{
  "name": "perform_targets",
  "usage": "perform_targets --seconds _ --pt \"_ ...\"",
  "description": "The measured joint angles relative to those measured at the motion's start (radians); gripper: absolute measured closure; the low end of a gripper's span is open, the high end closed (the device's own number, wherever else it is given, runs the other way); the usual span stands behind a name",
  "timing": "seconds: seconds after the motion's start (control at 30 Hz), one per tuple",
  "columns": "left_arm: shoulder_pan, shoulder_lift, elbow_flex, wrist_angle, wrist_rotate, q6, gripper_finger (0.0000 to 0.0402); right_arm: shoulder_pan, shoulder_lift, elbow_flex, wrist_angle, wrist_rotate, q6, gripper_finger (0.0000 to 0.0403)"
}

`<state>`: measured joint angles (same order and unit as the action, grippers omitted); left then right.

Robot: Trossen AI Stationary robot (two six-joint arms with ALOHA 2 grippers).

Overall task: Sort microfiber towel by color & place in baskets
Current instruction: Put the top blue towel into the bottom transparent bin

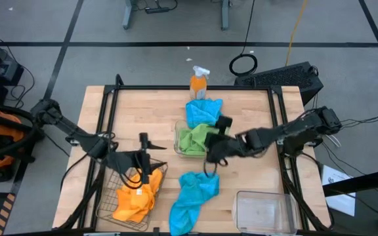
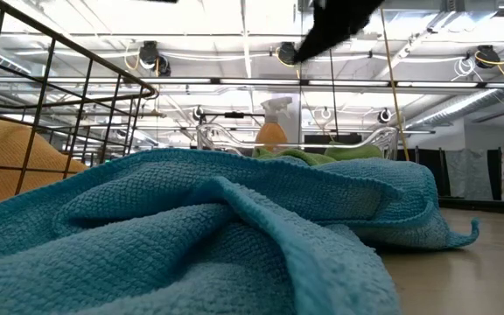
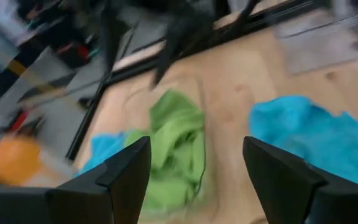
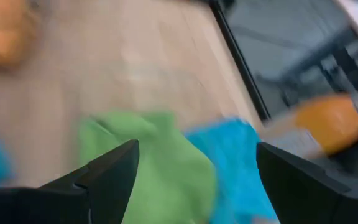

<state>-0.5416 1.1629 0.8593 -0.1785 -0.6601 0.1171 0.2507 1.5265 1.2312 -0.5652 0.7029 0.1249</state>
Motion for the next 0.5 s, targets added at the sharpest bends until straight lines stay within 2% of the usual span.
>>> perform_targets --seconds 0.07,0.17,0.27,0.4,0.5 --pt "0.045 0.0 0.0 0.047 0.069 0.085 0.0142 -0.068 0.0 0.0 -0.072 -0.027 -0.003 0.009" --pt "0.113 0.0 0.001 0.065 0.116 0.159 0.0142 -0.19 0.0 0.0 -0.126 -0.107 -0.033 0.009" --pt "0.177 0.0 0.001 0.062 0.129 0.157 0.0142 -0.324 0.0 0.0 -0.138 -0.198 -0.124 0.009" --pt "0.237 0.01 -0.007 0.063 0.132 0.089 0.0142 -0.5 0.0 0.0 -0.089 -0.415 -0.221 0.009" --pt "0.26 0.025 -0.049 0.076 0.134 0.075 0.0142 -0.596 0.0 0.0 -0.061 -0.496 -0.294 0.009"
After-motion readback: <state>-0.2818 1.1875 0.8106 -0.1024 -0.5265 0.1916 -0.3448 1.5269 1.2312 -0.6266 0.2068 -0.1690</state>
